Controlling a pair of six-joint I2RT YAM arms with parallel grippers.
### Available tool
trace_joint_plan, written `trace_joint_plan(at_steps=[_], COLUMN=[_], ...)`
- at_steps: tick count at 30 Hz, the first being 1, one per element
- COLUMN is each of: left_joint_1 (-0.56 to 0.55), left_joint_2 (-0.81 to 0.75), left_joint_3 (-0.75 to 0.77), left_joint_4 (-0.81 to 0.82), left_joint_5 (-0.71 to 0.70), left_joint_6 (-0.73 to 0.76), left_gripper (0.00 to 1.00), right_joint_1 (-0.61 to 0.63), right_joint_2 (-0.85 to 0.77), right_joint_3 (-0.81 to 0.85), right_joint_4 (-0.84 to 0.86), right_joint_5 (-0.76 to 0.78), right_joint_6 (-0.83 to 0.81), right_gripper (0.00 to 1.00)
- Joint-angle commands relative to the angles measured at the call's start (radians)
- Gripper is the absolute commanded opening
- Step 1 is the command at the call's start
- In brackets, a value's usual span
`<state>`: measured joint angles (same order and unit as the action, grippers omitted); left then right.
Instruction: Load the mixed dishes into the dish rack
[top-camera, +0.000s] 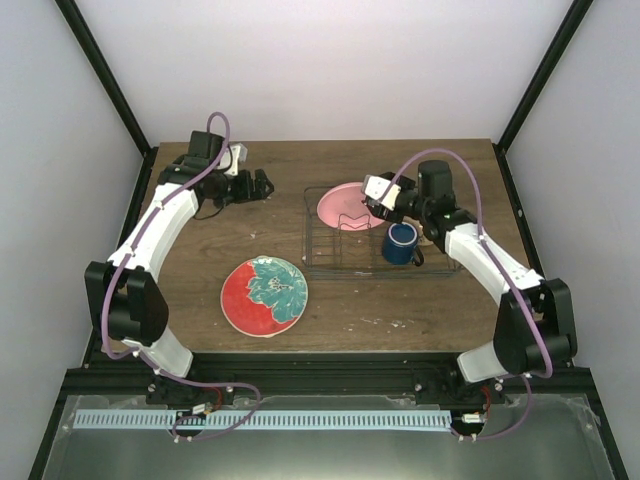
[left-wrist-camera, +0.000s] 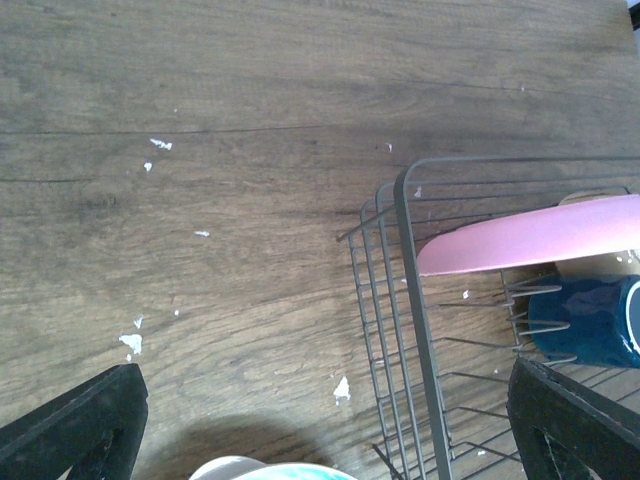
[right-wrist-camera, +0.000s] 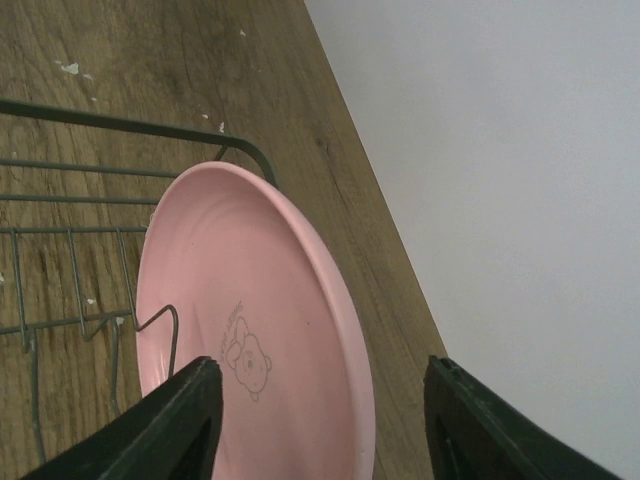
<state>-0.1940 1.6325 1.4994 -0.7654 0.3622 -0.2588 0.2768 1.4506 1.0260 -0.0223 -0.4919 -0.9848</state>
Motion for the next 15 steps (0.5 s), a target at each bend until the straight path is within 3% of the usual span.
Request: trace_joint_plan(at_steps=[1,7,15], left_joint_1=[0.004,0.004,-0.002], left_joint_2=[-0.032,-0.072,-0.148], left_joint_3=[-0.019,-0.025,-0.18], left_joint_4=[-0.091,-0.261,-0.373], left_joint_5=[-0.062,-0.187,-0.205], left_joint_6=[-0.049,-0.13,-0.178], left_gripper=[1.0,1.0,1.0], right_joint_1=[0.019,0.019,0.027], right_joint_2=[-0.071,-0.083,0.122], right_joint_3=[0.062,0.19,0.495], right_joint_4=[-0.034,-0.071,-0.403], right_joint_5=[0.045,0.168,0.339], right_joint_6=[0.075,0.393,0.787], right_gripper=[0.62,0.79,0.81])
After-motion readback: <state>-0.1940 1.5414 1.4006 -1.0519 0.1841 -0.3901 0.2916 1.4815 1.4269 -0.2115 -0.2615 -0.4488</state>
